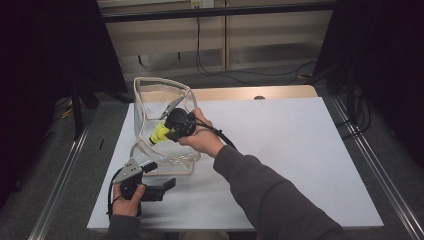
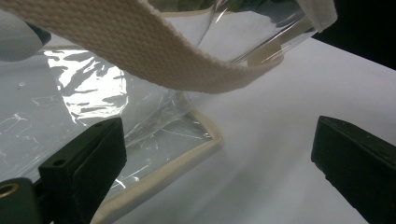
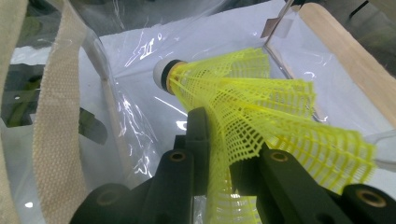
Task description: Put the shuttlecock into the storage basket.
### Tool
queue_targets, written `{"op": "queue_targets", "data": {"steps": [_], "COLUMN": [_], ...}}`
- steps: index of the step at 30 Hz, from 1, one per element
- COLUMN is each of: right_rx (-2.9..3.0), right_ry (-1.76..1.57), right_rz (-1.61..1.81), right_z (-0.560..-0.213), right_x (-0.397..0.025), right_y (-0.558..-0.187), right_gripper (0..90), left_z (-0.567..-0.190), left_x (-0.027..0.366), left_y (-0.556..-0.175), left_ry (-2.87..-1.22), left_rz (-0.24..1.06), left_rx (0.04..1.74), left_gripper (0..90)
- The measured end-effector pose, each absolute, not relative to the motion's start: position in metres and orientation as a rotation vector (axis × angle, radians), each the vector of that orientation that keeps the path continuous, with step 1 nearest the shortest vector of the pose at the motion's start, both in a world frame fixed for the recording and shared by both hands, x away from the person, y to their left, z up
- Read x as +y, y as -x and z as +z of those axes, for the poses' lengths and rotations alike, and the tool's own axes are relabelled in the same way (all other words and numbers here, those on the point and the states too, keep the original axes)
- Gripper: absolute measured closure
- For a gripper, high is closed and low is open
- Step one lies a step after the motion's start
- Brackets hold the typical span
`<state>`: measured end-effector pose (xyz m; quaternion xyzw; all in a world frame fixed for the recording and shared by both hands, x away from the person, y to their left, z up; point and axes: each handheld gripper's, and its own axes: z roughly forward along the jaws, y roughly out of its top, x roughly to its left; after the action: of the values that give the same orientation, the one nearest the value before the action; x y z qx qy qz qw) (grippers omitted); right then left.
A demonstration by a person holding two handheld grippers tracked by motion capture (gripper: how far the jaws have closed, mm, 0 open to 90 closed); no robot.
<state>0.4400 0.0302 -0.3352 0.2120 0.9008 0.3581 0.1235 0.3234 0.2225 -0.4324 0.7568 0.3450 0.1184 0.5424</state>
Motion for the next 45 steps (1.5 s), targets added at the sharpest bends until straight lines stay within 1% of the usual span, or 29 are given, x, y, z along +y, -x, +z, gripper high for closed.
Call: {"op": "queue_targets", "data": {"steps": [36, 38, 40, 43, 45], "right_rx": [2.737, 2.740, 2.749, 2.761, 2.750], "right_ry": [-0.577, -0.578, -0.578, -0.594, -0.606], "right_rz": [0.951, 0.953, 0.959, 0.949, 0.932], "right_z": [-0.345, -0.345, -0.346, -0.346, -0.346], "right_x": [0.032, 0.032, 0.032, 0.032, 0.031], "right_y": [-0.436, -0.436, -0.436, -0.435, -0.435], "right_gripper": [79.3, 78.1, 75.0, 65.9, 63.0], "left_z": [-0.433, -0.433, -0.433, -0.433, -0.433], "left_x": [0.222, 0.222, 0.222, 0.222, 0.222], "left_y": [-0.323, -0.323, -0.323, -0.323, -0.323], "left_ry": [-1.796, -1.797, -1.796, -1.795, -1.795], "left_rz": [0.287, 0.286, 0.288, 0.289, 0.291], "left_rx": [0.824, 0.824, 0.822, 0.822, 0.824], "left_gripper": [3.4, 3.4, 3.4, 3.4, 3.4]}}
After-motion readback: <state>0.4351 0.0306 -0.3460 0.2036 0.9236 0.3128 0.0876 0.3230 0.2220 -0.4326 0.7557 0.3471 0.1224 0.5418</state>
